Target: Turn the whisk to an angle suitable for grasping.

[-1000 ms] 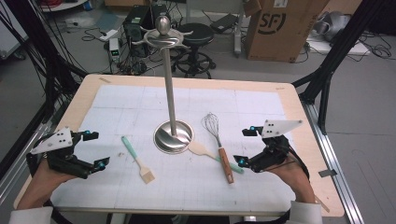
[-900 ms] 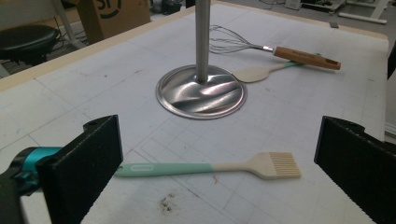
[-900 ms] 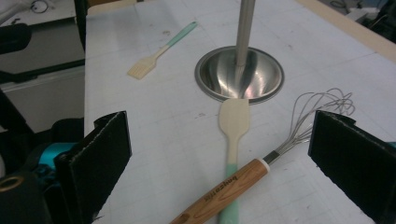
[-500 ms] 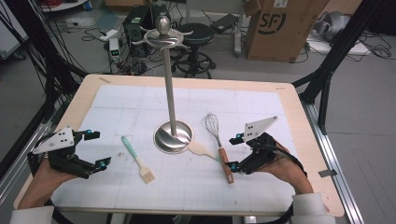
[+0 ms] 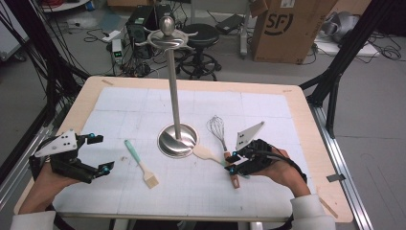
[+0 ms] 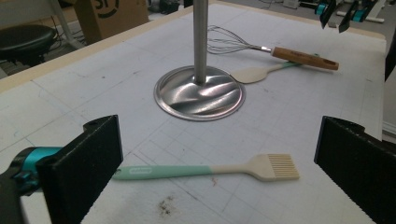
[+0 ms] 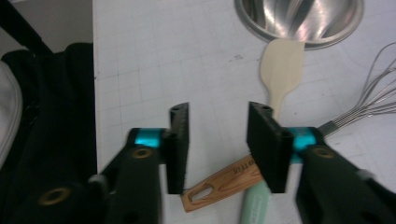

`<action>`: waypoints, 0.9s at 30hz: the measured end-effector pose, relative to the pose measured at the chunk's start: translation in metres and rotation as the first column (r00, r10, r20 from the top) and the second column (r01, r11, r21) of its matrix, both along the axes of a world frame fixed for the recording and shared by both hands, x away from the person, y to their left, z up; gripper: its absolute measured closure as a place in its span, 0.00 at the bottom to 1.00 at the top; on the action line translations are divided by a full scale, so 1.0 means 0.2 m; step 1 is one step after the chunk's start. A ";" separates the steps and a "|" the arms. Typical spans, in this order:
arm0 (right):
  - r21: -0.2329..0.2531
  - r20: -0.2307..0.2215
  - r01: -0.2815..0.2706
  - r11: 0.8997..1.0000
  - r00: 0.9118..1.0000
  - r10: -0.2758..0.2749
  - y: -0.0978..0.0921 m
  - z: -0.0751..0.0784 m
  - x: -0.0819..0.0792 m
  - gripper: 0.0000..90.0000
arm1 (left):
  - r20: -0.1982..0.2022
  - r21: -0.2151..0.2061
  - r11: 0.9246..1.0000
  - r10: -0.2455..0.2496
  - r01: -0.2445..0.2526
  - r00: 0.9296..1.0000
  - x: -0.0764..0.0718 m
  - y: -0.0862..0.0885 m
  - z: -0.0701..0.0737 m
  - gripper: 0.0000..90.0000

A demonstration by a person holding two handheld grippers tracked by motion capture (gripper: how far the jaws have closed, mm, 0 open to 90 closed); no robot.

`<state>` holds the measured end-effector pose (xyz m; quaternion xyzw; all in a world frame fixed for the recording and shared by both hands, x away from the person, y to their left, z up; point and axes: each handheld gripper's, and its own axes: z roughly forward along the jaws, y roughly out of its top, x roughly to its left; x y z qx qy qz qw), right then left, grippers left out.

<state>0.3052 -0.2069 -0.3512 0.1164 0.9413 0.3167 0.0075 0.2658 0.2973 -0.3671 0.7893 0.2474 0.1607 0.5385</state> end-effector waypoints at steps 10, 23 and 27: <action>-0.058 -0.030 0.007 0.998 1.000 -0.009 0.06 -0.07 0.02 0.99 | -0.001 0.003 1.000 0.002 -0.002 1.000 -0.01 0.01 0.00 0.02; -0.161 -0.044 -0.028 0.987 0.999 0.021 0.13 -0.18 0.02 0.99 | -0.003 0.002 1.000 0.002 -0.002 1.000 0.00 0.01 -0.01 0.02; -0.197 -0.039 -0.033 0.980 0.999 0.025 0.14 -0.21 0.03 0.99 | -0.004 0.002 1.000 0.003 -0.003 1.000 0.00 0.01 -0.01 0.02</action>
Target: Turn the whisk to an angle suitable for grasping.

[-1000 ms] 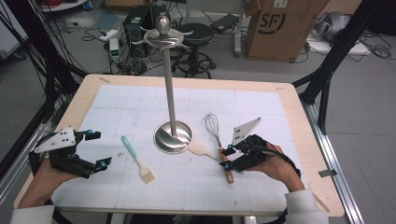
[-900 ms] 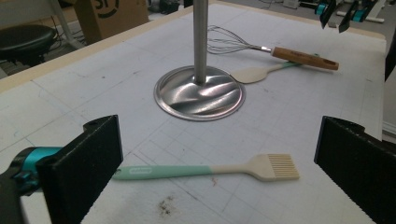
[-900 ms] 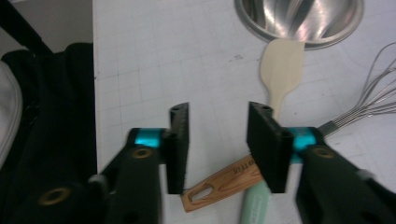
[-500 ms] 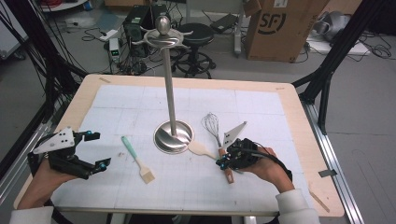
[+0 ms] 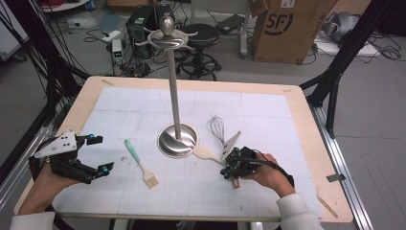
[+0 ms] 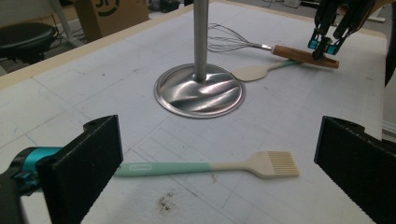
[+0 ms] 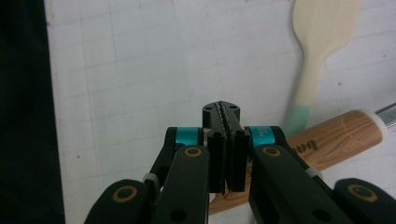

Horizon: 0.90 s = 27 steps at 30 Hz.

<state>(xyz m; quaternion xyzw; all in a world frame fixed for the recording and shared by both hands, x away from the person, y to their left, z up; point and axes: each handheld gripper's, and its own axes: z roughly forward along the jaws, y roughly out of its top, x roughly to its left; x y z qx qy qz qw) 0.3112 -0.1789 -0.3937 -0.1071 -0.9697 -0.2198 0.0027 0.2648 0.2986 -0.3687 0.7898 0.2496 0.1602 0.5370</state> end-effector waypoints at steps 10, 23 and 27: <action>-0.081 0.019 -0.016 0.997 1.000 0.018 0.01 -0.06 -0.02 0.99 | -0.003 0.003 1.000 0.003 -0.003 1.000 0.00 0.01 0.00 0.02; -0.093 0.019 0.004 0.996 1.000 -0.002 -0.06 -0.06 -0.02 0.99 | -0.005 0.000 1.000 0.008 -0.008 1.000 0.00 0.01 -0.01 0.02; -0.097 0.016 0.016 0.995 1.000 -0.015 -0.09 -0.05 -0.02 0.99 | -0.006 0.002 1.000 0.008 -0.008 1.000 0.00 0.01 -0.01 0.02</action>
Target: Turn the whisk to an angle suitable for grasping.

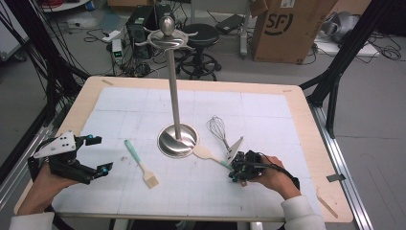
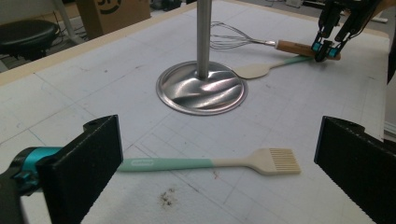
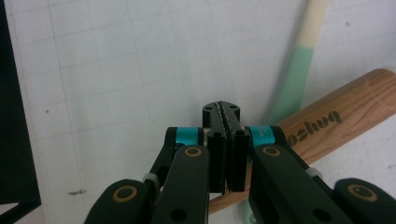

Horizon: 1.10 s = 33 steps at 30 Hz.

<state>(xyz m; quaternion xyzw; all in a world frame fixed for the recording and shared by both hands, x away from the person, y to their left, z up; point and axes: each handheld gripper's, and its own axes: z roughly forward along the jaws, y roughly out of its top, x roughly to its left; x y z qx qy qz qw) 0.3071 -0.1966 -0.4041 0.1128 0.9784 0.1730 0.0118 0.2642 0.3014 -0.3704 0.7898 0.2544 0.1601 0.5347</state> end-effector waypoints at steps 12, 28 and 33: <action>-0.002 0.006 0.060 0.998 0.998 -0.060 -0.13 0.02 0.01 0.99 | -0.002 0.003 1.000 -0.003 0.003 1.000 0.00 0.00 0.00 0.02; 0.012 0.002 0.128 0.992 0.992 -0.128 -0.25 0.04 0.02 0.99 | -0.006 0.000 1.000 -0.003 0.003 1.000 0.00 -0.01 -0.01 0.02; 0.008 0.006 0.146 0.989 0.989 -0.146 -0.29 0.03 0.03 0.99 | -0.005 0.002 1.000 -0.005 0.005 1.000 0.00 -0.01 0.00 0.02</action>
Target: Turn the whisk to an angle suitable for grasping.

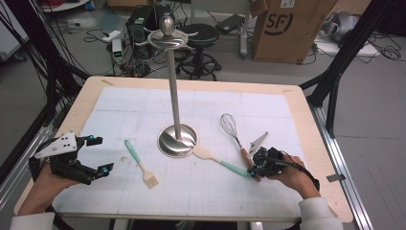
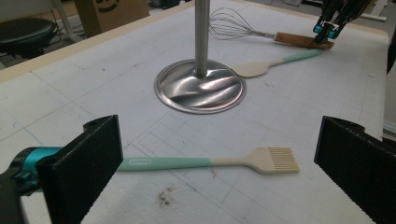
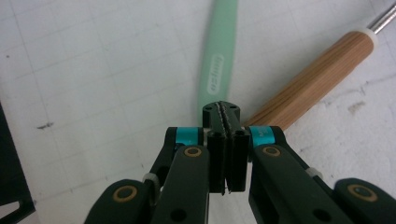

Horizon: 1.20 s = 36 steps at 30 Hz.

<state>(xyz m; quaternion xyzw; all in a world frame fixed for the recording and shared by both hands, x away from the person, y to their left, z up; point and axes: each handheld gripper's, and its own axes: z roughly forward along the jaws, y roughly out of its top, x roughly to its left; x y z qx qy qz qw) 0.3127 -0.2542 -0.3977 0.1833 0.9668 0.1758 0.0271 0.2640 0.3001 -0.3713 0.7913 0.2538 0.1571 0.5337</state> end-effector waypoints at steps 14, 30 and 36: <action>-0.018 0.003 0.080 0.997 0.997 -0.080 -0.13 0.00 0.03 0.99 | -0.003 0.006 1.000 0.004 -0.004 1.000 0.00 0.01 -0.01 0.02; 0.015 0.012 0.103 0.995 0.995 -0.103 -0.19 0.04 0.03 0.99 | -0.006 0.008 1.000 0.001 -0.001 1.000 0.00 0.00 -0.01 0.02; 0.068 0.024 0.101 0.993 0.994 -0.103 -0.18 0.10 0.03 0.99 | -0.006 0.010 1.000 0.003 -0.003 1.000 0.00 0.00 -0.01 0.02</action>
